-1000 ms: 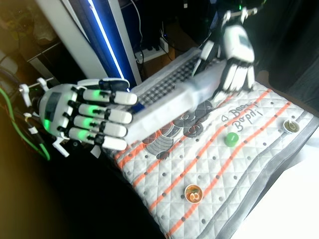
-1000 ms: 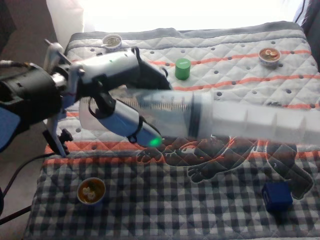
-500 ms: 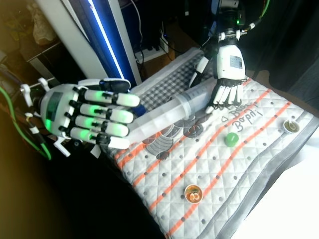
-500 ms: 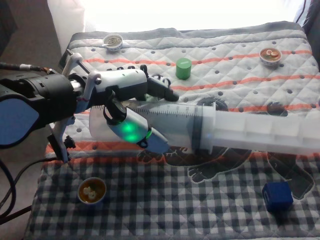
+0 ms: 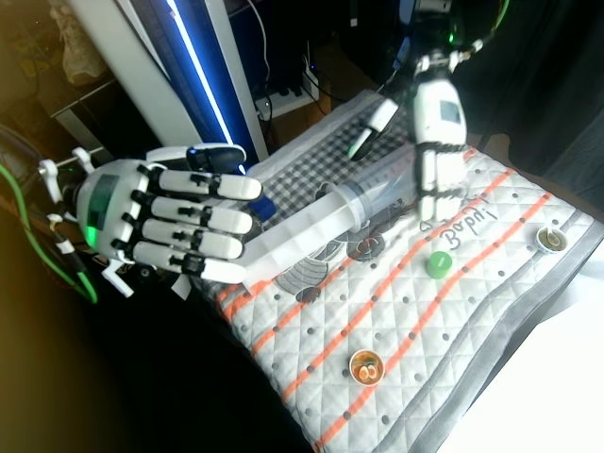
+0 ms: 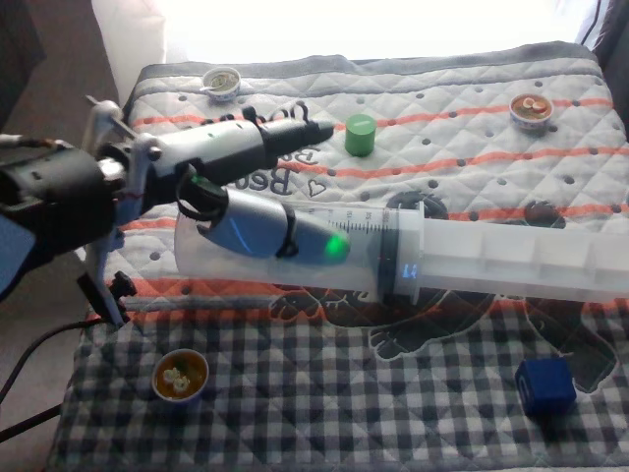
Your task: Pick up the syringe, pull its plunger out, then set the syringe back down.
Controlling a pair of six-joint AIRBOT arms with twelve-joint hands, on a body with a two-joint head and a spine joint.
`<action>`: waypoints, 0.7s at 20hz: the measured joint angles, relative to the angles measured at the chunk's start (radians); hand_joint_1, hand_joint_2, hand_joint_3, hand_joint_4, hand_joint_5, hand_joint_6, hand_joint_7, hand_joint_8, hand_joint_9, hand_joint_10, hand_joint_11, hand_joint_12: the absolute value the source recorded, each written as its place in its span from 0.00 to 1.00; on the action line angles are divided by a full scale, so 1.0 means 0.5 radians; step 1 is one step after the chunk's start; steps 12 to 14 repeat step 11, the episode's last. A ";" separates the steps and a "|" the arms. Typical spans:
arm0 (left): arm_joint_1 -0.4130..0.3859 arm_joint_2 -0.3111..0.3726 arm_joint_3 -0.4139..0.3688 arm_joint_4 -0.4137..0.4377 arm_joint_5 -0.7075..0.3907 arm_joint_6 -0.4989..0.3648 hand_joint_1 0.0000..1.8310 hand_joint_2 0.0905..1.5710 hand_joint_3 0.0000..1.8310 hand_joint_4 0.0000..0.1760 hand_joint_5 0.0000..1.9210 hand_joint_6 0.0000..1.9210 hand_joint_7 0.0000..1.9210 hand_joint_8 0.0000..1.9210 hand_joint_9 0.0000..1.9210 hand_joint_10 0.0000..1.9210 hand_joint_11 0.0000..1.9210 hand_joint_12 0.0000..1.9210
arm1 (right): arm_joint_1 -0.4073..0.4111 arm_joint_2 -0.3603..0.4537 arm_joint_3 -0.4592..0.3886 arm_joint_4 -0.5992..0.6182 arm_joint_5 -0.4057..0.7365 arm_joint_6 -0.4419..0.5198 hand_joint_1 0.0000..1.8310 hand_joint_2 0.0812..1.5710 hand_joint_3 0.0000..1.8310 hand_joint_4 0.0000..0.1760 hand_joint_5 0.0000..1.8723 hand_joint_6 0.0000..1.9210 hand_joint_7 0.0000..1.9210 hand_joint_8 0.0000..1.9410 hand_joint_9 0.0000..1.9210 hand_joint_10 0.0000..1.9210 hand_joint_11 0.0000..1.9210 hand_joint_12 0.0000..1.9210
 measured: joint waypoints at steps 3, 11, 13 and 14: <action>0.102 0.183 -0.224 -0.043 0.355 -0.026 0.25 0.65 0.01 0.47 0.06 0.01 0.08 0.01 0.07 0.01 0.00 0.34 | 0.000 0.000 -0.008 0.010 0.024 0.000 0.25 0.55 0.00 0.17 0.03 0.00 0.00 0.00 0.01 0.00 0.00 0.37; 0.392 0.415 -0.406 0.072 1.460 -0.785 0.36 0.76 0.00 0.00 0.13 0.00 0.25 0.00 0.32 0.02 0.18 0.59 | 0.000 -0.011 -0.026 0.021 0.139 -0.002 0.31 0.72 0.02 0.00 0.12 0.03 0.12 0.01 0.17 0.06 0.00 0.62; 0.392 0.415 -0.406 0.072 1.460 -0.785 0.36 0.76 0.00 0.00 0.13 0.00 0.25 0.00 0.32 0.02 0.18 0.59 | 0.000 -0.011 -0.026 0.021 0.139 -0.002 0.31 0.72 0.02 0.00 0.12 0.03 0.12 0.01 0.17 0.06 0.00 0.62; 0.392 0.415 -0.406 0.072 1.460 -0.785 0.36 0.76 0.00 0.00 0.13 0.00 0.25 0.00 0.32 0.02 0.18 0.59 | 0.000 -0.011 -0.026 0.021 0.139 -0.002 0.31 0.72 0.02 0.00 0.12 0.03 0.12 0.01 0.17 0.06 0.00 0.62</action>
